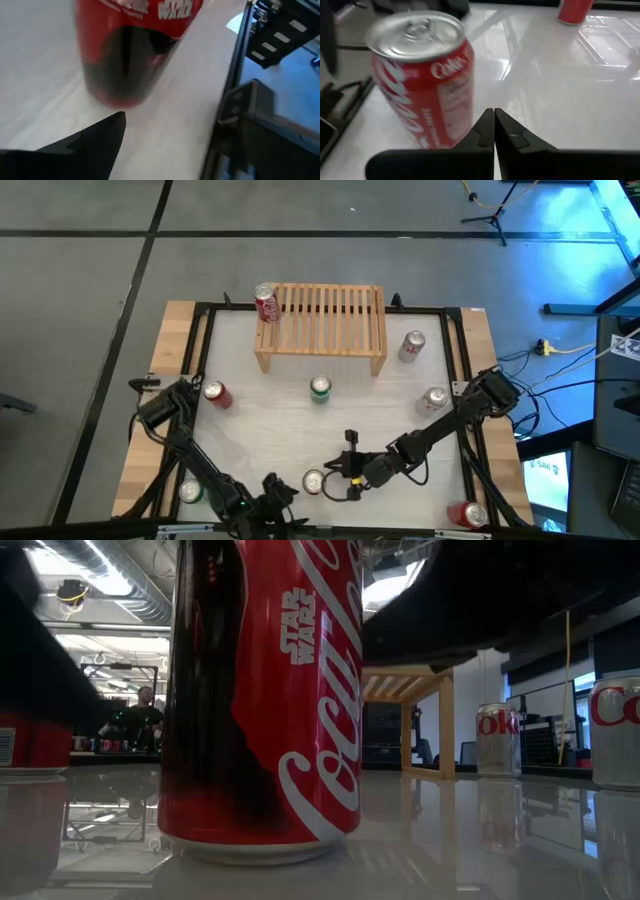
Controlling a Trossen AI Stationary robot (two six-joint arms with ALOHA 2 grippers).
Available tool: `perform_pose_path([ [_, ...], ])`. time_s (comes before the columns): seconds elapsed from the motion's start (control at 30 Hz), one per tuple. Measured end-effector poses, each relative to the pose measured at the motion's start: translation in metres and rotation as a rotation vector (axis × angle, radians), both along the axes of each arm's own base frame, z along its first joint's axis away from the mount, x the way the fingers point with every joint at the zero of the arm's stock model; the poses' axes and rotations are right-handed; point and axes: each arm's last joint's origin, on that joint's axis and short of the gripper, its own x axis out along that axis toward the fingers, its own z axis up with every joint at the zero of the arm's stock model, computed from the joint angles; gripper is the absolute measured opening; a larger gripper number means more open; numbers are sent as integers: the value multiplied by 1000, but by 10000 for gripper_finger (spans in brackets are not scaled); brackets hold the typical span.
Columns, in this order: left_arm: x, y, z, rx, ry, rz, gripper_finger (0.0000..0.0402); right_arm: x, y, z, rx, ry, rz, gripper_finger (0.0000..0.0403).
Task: Place canned beverage on shelf
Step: Put the red white soda can on the shelf aligned with the other red white soda can
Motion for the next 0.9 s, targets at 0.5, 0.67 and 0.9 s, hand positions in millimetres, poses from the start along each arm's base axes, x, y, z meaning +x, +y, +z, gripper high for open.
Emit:
perform_pose_path([
  [0.5,12,32,-19,91,13,253,373,5,4,-15,31,-7,37,1],
  [0.67,7,37,-20,117,55,278,373,3,5,-16,26,1,34,1],
  [0.9,-5,43,-11,139,124,289,373,-4,6,-1,43,33,83,1],
])
